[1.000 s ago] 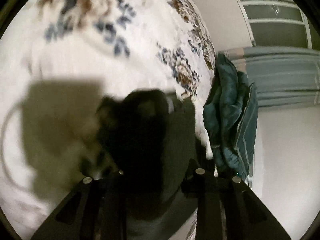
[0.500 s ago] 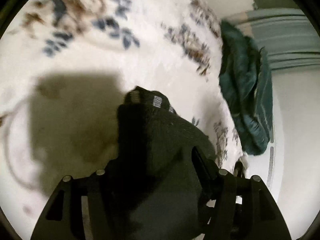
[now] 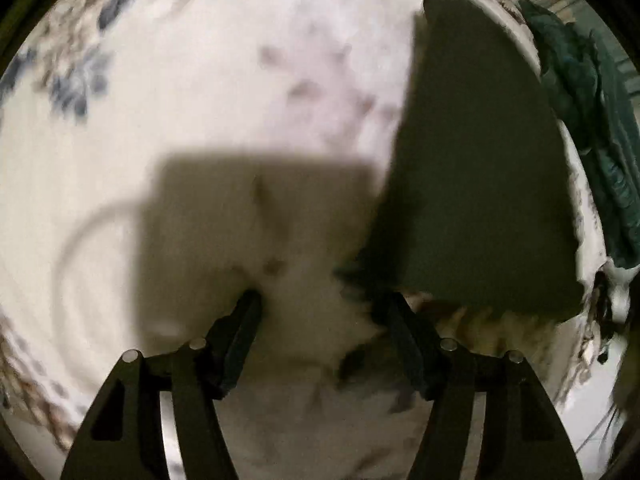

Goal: Fold small clothes

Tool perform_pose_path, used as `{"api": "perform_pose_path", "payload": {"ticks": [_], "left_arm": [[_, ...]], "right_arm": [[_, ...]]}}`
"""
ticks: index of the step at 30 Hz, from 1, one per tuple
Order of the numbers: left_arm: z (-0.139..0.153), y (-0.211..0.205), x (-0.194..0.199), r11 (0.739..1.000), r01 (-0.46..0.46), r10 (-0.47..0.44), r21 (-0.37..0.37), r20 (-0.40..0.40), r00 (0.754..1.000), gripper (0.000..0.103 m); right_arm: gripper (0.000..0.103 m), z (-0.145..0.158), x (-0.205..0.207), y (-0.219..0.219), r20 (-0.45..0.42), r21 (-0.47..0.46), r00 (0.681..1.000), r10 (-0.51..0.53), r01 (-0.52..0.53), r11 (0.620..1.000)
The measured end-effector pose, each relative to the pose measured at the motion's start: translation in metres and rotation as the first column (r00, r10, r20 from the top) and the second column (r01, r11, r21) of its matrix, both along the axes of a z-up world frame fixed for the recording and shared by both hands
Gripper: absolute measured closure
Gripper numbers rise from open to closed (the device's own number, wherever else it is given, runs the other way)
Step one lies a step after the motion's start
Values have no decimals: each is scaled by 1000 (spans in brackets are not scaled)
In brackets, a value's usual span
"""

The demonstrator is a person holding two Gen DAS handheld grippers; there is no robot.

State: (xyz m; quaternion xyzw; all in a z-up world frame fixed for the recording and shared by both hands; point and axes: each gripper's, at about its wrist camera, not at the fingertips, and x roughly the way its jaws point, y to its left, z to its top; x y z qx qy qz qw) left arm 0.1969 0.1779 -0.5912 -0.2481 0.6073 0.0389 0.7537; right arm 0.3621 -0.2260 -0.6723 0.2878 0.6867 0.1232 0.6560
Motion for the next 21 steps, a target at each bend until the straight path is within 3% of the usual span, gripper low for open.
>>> {"api": "perform_pose_path", "payload": {"ticks": [1, 3, 7, 8, 9, 10, 12, 17, 19, 21], "left_arm": [[1, -2, -3, 1000, -4, 4, -1, 56, 998, 21], [-2, -6, 4, 998, -23, 28, -66, 85, 996, 0], [-7, -27, 19, 997, -30, 29, 70, 11, 1000, 0], [-9, -35, 24, 993, -18, 19, 119, -11, 1000, 0], [-10, -41, 26, 988, -3, 8, 157, -30, 1000, 0], [-12, -49, 31, 979, 26, -14, 202, -60, 998, 0], [-12, -55, 36, 973, 56, -36, 225, -91, 995, 0], [5, -39, 33, 989, -37, 47, 140, -63, 997, 0], [14, -32, 28, 989, -65, 73, 134, -56, 996, 0], [23, -27, 21, 986, -75, 85, 151, -60, 995, 0]], "right_arm": [[40, -1, 28, 3, 29, -10, 999, 14, -14, 1000], [40, -13, 68, 16, 60, -16, 997, 56, -55, 998], [40, -31, 134, 67, 66, 3, 991, 119, -120, 993], [50, -32, 142, 76, 71, -4, 988, 139, -139, 990], [90, -28, 150, 88, 93, -12, 984, 151, -151, 988], [98, -23, 155, 97, 122, -49, 979, 163, -158, 986], [98, -8, 155, 100, 162, -100, 973, 166, -151, 983], [99, 47, 159, 75, 290, -188, 951, 105, -51, 981], [99, 38, 173, 71, 245, -195, 965, 99, -51, 979], [98, 14, 180, 66, 112, -169, 986, 125, -105, 980]]}}
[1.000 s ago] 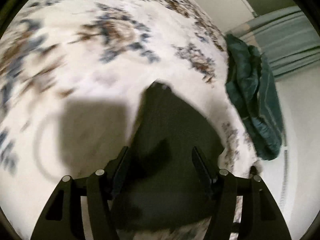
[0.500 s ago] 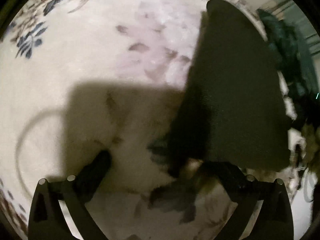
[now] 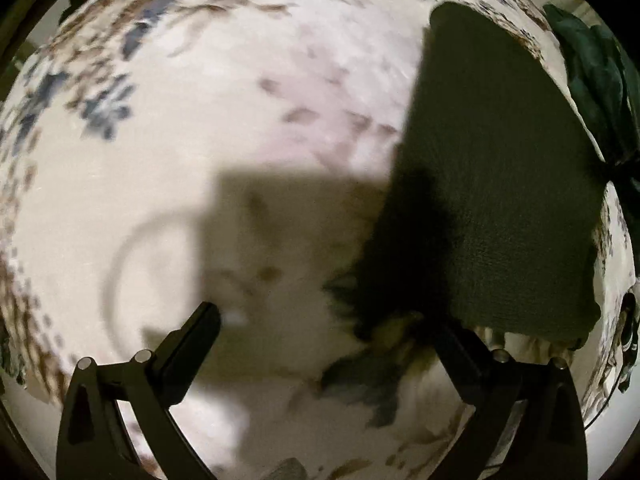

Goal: Fold small clothes

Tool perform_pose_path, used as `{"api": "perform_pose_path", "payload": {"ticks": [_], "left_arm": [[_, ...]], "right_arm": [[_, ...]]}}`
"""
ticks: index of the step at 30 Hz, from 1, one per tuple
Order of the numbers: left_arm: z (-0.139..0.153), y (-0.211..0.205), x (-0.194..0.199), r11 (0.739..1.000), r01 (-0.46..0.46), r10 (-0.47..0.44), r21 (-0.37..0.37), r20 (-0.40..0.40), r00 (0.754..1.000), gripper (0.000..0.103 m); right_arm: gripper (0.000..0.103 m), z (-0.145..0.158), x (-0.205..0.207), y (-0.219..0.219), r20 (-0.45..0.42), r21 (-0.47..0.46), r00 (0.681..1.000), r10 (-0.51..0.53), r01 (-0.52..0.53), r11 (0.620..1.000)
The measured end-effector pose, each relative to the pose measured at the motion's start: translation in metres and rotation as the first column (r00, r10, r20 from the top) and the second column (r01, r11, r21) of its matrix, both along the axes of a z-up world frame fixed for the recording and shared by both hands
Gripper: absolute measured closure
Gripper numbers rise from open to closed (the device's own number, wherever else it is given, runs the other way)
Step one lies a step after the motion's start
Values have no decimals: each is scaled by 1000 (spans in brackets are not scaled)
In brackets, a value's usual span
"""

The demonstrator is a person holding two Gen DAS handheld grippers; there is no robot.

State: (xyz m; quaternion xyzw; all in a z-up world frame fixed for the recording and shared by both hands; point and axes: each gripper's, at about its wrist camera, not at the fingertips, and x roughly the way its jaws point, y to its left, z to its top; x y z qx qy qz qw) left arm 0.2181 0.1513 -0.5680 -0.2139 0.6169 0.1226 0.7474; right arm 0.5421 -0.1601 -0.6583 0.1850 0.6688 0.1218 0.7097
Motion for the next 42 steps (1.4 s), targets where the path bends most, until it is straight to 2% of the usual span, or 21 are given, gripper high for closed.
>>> {"api": "perform_pose_path", "payload": {"ticks": [2, 5, 6, 10, 13, 14, 15, 17, 21, 23, 25, 27, 28, 30, 31, 33, 35, 38, 42], "left_arm": [[10, 7, -7, 1000, -18, 18, 15, 5, 1000, 0], [22, 14, -13, 999, -40, 39, 33, 12, 999, 0], [27, 18, -16, 998, -48, 47, 39, 19, 999, 0], [29, 25, -19, 997, -54, 53, 52, 26, 998, 0], [26, 25, -19, 997, -44, 44, 59, 15, 999, 0], [23, 19, -10, 998, -44, 43, 51, 16, 999, 0], [21, 14, -4, 998, -43, 42, 49, 17, 999, 0], [23, 8, 2, 998, -38, 37, 51, 27, 999, 0], [30, 8, 22, 997, -31, 27, 66, 61, 998, 0], [31, 14, 30, 998, -26, 22, 65, 73, 997, 0], [35, 21, 37, 998, -25, 19, 59, 97, 995, 0], [43, 32, 40, 999, -17, 11, 45, 134, 991, 0], [46, 35, 44, 999, -9, 4, 37, 152, 988, 0], [49, 42, 56, 1000, 18, -19, 6, 193, 981, 0], [46, 43, 66, 999, 33, -29, -18, 208, 978, 0], [34, 47, 86, 990, 78, -49, -118, 232, 971, 0], [17, 47, 104, 967, 125, -71, -223, 238, 969, 0], [-13, 40, 127, 915, 201, -124, -351, 231, 965, 0], [-18, 19, 139, 896, 291, -213, -336, 251, 944, 0]], "right_arm": [[92, -4, -9, -9, -28, 27, 1000, 1, 0, 1000], [58, 3, -43, -32, -43, 78, 999, 5, -2, 997], [56, 4, -55, -39, -56, 101, 998, -3, 9, 995], [56, -12, -120, -51, -187, 178, 982, -4, 38, 983], [56, -31, -157, -46, -275, 201, 962, 0, 57, 978], [64, -36, -167, -42, -290, 196, 957, 0, 59, 979], [97, -36, -173, -40, -271, 171, 962, -10, 59, 984], [96, -31, -180, -39, -237, 129, 971, -39, 71, 989], [97, 4, -200, -60, -128, 57, 986, -109, 117, 991], [97, -4, -208, -65, -170, 46, 981, -96, 105, 993], [96, -19, -210, -68, -247, 81, 967, -69, 91, 993], [89, -22, -204, -72, -263, 125, 964, -48, 83, 989], [81, -20, -197, -75, -256, 148, 966, -41, 81, 986], [25, -15, -184, -84, -214, 207, 976, -43, 89, 974], [20, -20, -177, -90, -195, 285, 980, -42, 98, 954], [19, -39, -163, -94, -216, 400, 976, -22, 109, 910], [19, -66, -147, -90, -244, 467, 970, 14, 105, 878], [19, -97, -136, -76, -274, 553, 956, 103, 69, 830], [19, -96, -135, -45, -228, 665, 953, 200, 3, 746]]}}
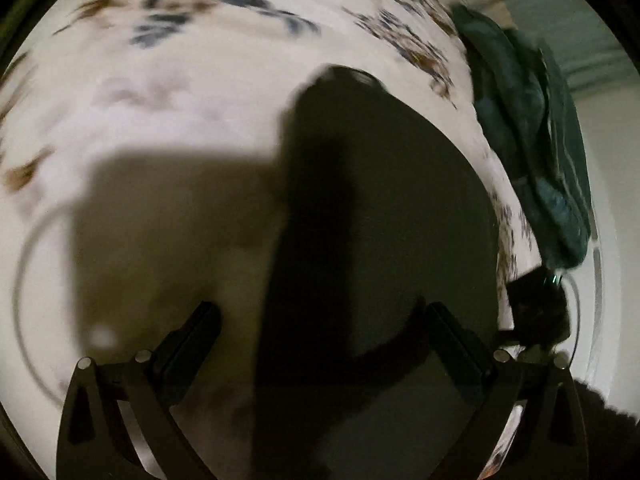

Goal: Fold small clothes

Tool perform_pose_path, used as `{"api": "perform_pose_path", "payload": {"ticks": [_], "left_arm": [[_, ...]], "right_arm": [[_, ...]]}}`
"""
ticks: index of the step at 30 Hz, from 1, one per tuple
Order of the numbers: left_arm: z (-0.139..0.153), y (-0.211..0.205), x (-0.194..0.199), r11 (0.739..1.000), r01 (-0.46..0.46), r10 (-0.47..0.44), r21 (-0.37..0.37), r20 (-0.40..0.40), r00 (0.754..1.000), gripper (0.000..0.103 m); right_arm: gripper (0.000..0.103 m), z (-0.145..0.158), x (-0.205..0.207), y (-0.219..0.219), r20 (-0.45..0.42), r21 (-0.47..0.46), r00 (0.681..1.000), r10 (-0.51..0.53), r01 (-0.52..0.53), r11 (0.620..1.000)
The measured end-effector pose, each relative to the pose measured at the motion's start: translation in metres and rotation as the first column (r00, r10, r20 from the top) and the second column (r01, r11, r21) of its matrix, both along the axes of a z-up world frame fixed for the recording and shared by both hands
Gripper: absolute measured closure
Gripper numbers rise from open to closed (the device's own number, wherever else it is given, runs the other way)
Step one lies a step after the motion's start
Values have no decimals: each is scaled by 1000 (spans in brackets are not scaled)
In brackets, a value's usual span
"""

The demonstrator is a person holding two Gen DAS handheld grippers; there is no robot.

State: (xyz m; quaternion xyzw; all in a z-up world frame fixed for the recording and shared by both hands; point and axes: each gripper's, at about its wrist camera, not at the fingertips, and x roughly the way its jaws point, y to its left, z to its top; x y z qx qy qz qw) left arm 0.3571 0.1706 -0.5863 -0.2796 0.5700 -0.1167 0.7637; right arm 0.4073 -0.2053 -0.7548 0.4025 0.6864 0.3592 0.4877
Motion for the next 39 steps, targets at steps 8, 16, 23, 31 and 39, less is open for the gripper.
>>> {"api": "perform_pose_path", "payload": {"ticks": [8, 16, 23, 31, 39], "left_arm": [[25, -18, 8, 1000, 24, -23, -15, 75, 997, 78], [68, 3, 39, 994, 105, -108, 34, 113, 988, 81], [100, 49, 128, 989, 134, -141, 58, 162, 977, 80], [82, 84, 263, 976, 175, -194, 127, 155, 969, 80], [26, 94, 312, 966, 187, -199, 178, 48, 979, 58]], "right_arm": [[77, 8, -13, 38, 74, -100, 997, -32, 39, 994], [83, 70, -21, 59, 164, -183, 983, -85, 114, 976], [84, 111, 43, 87, 223, -164, 959, -173, 212, 963], [84, 97, 147, 134, 251, -206, 935, -249, 303, 931], [81, 65, 203, 135, 212, -345, 960, -183, 249, 905]]}}
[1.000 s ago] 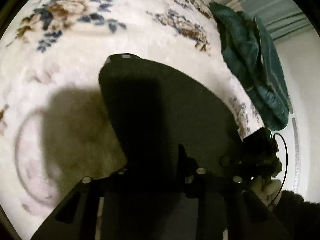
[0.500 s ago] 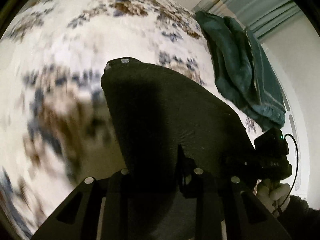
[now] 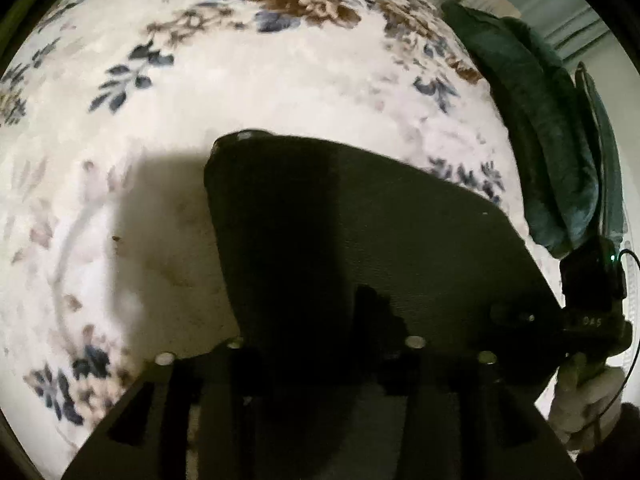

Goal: Fold small clothes

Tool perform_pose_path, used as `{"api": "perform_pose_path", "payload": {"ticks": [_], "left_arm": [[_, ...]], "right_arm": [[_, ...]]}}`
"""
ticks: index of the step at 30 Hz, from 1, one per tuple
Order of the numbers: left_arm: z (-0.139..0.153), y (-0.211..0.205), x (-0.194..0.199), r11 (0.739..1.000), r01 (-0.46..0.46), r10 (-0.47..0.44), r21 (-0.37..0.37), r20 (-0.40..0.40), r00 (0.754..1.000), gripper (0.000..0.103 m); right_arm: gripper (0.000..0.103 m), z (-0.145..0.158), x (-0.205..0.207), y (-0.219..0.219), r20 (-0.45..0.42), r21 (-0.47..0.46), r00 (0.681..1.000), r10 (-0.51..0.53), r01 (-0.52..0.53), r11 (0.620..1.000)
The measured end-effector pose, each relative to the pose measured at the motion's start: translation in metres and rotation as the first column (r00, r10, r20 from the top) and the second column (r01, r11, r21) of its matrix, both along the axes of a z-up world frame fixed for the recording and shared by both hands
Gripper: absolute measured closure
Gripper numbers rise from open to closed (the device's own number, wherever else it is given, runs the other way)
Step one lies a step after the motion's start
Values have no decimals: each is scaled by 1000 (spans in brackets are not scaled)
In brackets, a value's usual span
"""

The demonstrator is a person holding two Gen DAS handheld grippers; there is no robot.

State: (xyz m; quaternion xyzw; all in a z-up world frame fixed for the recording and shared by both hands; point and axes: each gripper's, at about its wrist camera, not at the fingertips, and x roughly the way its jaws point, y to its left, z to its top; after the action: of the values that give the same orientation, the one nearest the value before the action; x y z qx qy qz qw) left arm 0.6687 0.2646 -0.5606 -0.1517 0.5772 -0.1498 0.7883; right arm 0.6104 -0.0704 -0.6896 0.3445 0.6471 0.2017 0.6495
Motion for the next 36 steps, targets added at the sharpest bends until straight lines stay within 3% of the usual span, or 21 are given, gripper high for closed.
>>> {"api": "perform_pose_path", "payload": {"ticks": [1, 3, 4, 6, 8, 9, 12, 15, 17, 23, 36], "left_arm": [[0, 1, -2, 1000, -10, 10, 10, 1, 1000, 47], [2, 6, -9, 998, -43, 43, 45, 12, 999, 32], [3, 8, -12, 996, -58, 57, 68, 10, 998, 25], [7, 13, -21, 992, -88, 87, 88, 18, 996, 24], [15, 13, -38, 982, -115, 110, 152, 43, 993, 14], [18, 13, -44, 975, -124, 116, 183, 52, 992, 7], [34, 5, -69, 943, -149, 125, 298, 99, 987, 1], [59, -4, -94, 922, -174, 123, 346, 164, 979, 0], [78, -11, -108, 913, -189, 124, 362, 196, 973, 0], [150, -29, -153, 910, -204, 108, 361, 269, 957, 0], [317, -51, -290, 899, -272, 117, 343, 411, 904, 0]], "right_arm": [[76, 3, -2, 0, -5, -32, 1000, 13, -14, 999], [47, 9, -13, 1, 1, -152, 999, 37, -36, 988], [40, 13, -10, 3, 8, -222, 999, 47, -44, 974], [25, 21, -20, 4, 29, -342, 997, 72, -58, 938], [8, 28, -39, -1, 34, -435, 996, 84, -61, 898], [3, 32, -52, -2, 32, -505, 996, 85, -58, 861], [1, 49, -87, -6, 40, -650, 995, 87, -40, 759], [0, 74, -115, 0, 77, -746, 992, 97, -8, 666], [0, 98, -135, 0, 120, -777, 989, 90, 37, 628], [0, 181, -164, 28, 244, -803, 966, 81, 154, 576], [0, 410, -291, 49, 442, -767, 886, 141, 292, 572]]}}
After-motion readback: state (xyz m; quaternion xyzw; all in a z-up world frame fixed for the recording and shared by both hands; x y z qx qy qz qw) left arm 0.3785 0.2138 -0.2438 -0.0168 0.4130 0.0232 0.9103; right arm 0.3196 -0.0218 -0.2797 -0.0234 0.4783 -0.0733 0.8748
